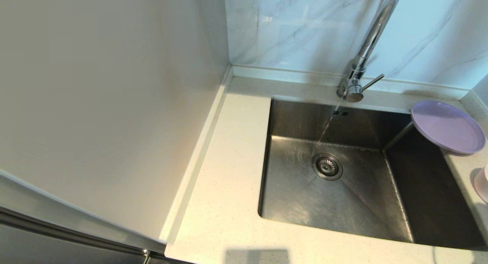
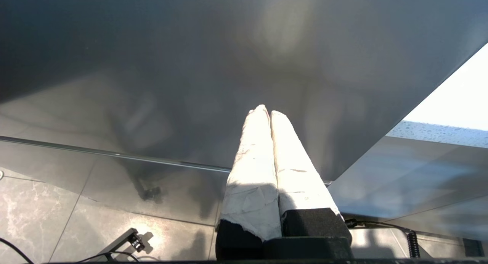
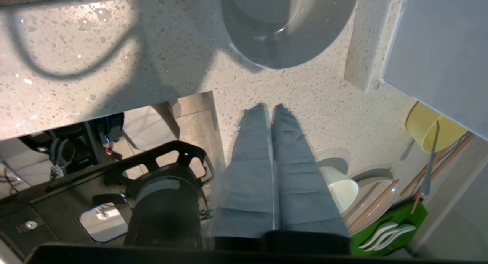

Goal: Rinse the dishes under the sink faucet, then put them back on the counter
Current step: Pick up the bowl

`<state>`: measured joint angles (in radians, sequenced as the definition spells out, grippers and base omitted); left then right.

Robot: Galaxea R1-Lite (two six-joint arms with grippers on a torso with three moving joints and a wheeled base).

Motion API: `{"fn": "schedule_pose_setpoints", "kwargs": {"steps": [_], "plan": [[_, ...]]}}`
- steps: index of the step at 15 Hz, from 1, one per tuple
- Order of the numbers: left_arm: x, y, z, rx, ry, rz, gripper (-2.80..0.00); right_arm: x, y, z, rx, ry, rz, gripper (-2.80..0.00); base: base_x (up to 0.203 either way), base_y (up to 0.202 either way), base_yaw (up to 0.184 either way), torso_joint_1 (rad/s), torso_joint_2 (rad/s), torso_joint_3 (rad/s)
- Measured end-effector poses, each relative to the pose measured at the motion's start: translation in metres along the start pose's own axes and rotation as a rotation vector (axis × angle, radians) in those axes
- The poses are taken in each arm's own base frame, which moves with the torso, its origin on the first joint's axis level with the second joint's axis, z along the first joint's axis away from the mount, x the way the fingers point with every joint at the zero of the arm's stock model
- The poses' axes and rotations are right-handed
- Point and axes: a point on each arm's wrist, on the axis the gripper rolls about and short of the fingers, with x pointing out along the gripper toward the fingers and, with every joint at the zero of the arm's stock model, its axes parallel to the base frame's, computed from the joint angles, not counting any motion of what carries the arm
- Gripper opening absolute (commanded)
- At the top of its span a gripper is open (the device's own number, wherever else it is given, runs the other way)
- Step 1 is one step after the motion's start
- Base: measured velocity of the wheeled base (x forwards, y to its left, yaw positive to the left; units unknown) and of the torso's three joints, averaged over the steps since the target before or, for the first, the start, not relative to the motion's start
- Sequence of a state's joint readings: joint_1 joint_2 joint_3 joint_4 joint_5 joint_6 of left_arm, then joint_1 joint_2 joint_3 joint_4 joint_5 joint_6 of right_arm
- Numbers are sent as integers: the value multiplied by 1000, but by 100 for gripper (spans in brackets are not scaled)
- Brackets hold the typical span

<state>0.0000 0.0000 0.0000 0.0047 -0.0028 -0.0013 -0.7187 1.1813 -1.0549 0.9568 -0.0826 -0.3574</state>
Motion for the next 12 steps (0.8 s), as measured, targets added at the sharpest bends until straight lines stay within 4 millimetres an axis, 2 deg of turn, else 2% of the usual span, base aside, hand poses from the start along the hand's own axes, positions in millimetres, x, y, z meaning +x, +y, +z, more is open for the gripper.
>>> {"fn": "schedule_pose_setpoints", "kwargs": {"steps": [7,12], "plan": [[0,0,0,0,0,0,-280,7,-4,12,27,20,26,0,0,0,0,0,0,0],[0,0,0,0,0,-1,-280,27,-4,30,128,77,120,0,0,0,0,0,0,0]]}}
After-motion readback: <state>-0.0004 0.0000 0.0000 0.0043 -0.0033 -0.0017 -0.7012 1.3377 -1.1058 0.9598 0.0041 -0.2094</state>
